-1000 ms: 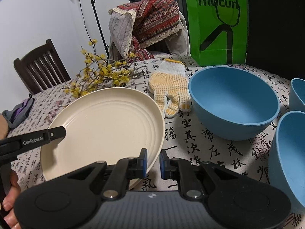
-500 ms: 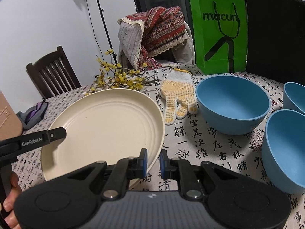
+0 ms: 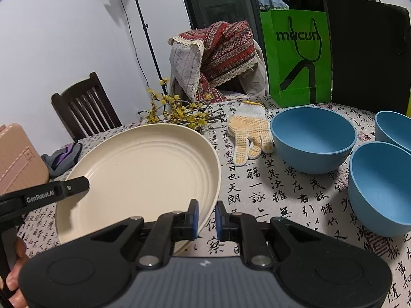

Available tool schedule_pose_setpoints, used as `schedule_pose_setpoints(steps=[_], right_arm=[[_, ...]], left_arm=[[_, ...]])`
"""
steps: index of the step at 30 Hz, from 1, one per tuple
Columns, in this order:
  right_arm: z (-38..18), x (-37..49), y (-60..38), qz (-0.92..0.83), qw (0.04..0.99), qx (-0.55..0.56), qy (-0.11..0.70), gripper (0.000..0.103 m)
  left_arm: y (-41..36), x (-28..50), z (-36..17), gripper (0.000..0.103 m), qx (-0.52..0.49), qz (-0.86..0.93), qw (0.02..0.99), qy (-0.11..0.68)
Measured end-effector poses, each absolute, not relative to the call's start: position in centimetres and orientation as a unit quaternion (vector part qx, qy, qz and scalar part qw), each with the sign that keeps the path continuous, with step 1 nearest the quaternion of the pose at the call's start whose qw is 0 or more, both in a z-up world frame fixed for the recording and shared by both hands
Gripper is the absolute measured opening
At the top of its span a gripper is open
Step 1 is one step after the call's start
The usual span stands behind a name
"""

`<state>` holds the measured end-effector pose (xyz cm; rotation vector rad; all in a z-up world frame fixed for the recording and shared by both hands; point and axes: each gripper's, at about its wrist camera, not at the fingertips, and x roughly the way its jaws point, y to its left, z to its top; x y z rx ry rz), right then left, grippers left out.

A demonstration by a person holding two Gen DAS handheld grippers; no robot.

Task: Organize plates and bowls
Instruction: 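Carry the held cream plate with both grippers toward the blue bowls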

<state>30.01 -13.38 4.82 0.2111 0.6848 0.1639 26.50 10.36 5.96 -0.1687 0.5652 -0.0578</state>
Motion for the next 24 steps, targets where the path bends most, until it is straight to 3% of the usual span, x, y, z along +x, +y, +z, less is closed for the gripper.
schedule_pose_setpoints(steps=[24], right_arm=[[5.7,22.8,-13.5,0.085,0.944,0.116,0.298,0.013]], left_arm=[[10.7,18.2,7.5,0.015,-0.105,-0.032,0.962,0.248]])
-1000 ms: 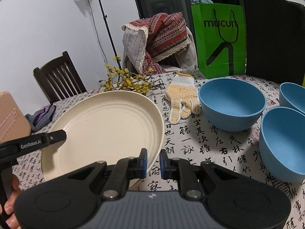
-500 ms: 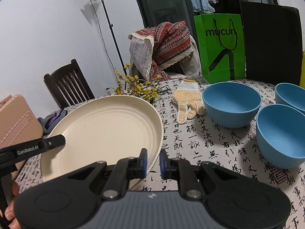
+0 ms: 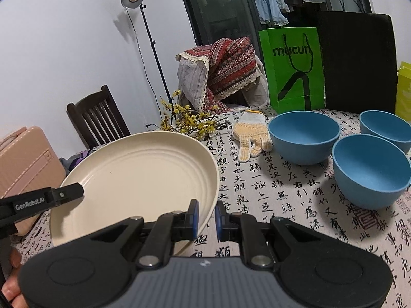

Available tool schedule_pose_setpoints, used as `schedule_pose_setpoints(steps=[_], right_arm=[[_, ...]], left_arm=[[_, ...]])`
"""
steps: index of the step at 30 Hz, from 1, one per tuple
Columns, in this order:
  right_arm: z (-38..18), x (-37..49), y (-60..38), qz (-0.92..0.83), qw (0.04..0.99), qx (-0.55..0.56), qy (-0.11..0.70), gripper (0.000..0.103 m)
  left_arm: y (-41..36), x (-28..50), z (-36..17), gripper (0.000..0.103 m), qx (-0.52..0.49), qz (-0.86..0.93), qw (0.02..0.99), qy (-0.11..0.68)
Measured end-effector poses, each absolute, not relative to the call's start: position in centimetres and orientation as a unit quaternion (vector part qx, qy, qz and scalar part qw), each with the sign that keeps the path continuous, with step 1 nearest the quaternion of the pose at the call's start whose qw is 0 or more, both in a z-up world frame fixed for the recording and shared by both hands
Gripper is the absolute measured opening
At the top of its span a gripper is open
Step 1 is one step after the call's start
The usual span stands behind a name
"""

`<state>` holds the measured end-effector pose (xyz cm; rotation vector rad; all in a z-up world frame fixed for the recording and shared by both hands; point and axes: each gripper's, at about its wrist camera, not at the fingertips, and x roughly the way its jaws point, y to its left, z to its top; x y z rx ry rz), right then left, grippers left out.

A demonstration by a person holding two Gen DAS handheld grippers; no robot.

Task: Organize plates and bowls
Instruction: 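Carry the held cream plate with both grippers toward the blue bowls, then move the held cream plate over the cream plate beside the bowls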

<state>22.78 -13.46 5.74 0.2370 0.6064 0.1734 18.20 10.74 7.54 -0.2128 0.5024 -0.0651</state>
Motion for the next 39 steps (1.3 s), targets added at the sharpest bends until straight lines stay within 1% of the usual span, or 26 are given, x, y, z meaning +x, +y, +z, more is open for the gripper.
schedule_pose_setpoints(steps=[26,39], right_arm=[[5.3,16.4,-15.2,0.086,0.955,0.133,0.252,0.013],[4.7,14.2,-16.5,0.087,0.957,0.145,0.237,0.013]], left_arm=[[10.3,11.7,6.5,0.015,-0.143,-0.042,0.96,0.237],[9.2,9.4,5.6,0.015,-0.14,-0.043,0.962,0.231]])
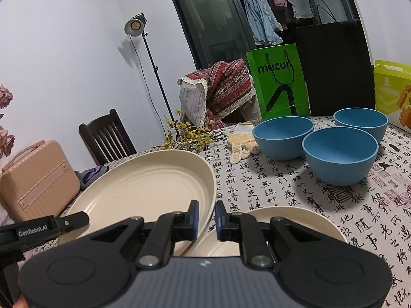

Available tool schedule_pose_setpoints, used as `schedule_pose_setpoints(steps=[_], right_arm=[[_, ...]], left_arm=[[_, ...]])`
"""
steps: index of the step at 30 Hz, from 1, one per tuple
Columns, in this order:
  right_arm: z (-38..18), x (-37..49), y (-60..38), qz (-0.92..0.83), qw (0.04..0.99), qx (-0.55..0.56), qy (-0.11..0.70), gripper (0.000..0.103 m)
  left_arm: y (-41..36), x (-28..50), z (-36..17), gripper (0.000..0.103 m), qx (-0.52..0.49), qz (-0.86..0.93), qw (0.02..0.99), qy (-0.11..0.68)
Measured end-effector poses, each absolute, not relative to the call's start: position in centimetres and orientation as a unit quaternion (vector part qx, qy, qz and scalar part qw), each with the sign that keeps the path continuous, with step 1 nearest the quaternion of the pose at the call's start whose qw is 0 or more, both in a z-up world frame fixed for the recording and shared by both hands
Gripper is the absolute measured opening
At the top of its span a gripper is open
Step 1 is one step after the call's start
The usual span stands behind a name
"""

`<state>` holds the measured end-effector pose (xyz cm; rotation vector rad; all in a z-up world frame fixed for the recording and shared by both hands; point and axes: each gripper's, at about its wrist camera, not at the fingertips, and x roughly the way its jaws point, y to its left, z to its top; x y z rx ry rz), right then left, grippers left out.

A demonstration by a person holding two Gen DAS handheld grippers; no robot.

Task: Organize plates and bowls
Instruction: 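Move the held cream plate over the cream plate beside the bowls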

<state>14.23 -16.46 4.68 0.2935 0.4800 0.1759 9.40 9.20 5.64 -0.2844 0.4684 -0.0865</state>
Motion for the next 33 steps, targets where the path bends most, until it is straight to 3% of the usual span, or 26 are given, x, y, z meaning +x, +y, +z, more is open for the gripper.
schedule_pose_setpoints(steps=[33], right_arm=[[2.5,11.1,-21.5,0.077,0.954,0.183,0.225,0.013]], left_arm=[[4.8,7.1,4.4,0.015,-0.114,-0.06,0.965,0.229]])
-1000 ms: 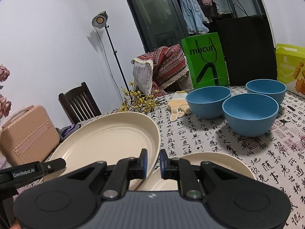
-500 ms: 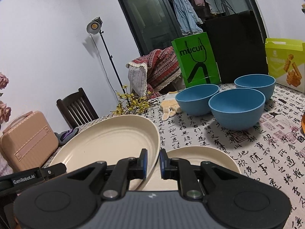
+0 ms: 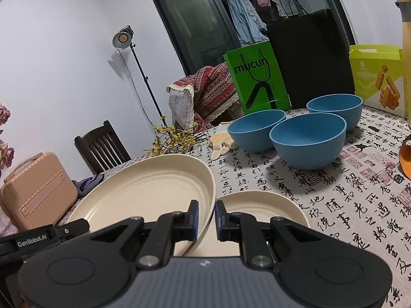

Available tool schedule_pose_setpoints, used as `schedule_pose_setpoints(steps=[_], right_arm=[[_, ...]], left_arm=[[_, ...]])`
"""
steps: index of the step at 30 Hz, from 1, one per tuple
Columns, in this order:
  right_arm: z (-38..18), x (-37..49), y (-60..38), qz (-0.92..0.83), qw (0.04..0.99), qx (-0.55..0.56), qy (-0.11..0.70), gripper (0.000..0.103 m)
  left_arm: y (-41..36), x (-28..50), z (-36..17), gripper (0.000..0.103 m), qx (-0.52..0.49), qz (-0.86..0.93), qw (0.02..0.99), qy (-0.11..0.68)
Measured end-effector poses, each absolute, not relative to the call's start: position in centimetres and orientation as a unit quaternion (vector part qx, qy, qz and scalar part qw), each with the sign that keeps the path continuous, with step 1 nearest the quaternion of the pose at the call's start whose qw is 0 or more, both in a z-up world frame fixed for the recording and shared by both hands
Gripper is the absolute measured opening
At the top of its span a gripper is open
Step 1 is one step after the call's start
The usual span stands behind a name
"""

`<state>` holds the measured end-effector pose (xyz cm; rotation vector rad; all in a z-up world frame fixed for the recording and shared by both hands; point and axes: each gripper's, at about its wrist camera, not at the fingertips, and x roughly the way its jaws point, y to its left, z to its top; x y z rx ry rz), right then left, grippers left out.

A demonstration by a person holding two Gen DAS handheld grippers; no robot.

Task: Organize plates and bowls
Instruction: 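Move the held cream plate over the cream plate beside the bowls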

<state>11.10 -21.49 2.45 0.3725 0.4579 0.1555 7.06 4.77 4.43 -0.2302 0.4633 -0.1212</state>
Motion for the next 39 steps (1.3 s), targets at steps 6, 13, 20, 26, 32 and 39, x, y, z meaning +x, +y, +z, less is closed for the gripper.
schedule_pose_setpoints(steps=[6,13,20,26,32,39], right_arm=[[2.3,10.8,-22.2,0.073,0.954,0.188,0.221,0.013],[2.1,10.5,-23.0,0.07,0.953,0.195,0.219,0.013],[1.8,10.3,-23.8,0.065,0.953,0.201,0.215,0.013],[1.6,10.1,-24.5,0.062,0.953,0.206,0.214,0.013],[1.3,10.0,-25.2,0.058,0.952,0.212,0.211,0.013],[1.1,9.7,-25.9,0.053,0.952,0.217,0.209,0.013]], left_arm=[[4.1,6.9,4.4,0.015,-0.108,-0.064,0.965,0.229],[3.4,6.8,4.3,0.015,-0.105,-0.067,0.965,0.23],[2.5,6.8,4.3,0.015,-0.099,-0.073,0.965,0.231],[2.0,6.9,4.1,0.015,-0.096,-0.076,0.965,0.234],[1.3,7.0,3.9,0.015,-0.092,-0.079,0.964,0.236],[0.4,7.2,3.7,0.015,-0.088,-0.083,0.964,0.238]])
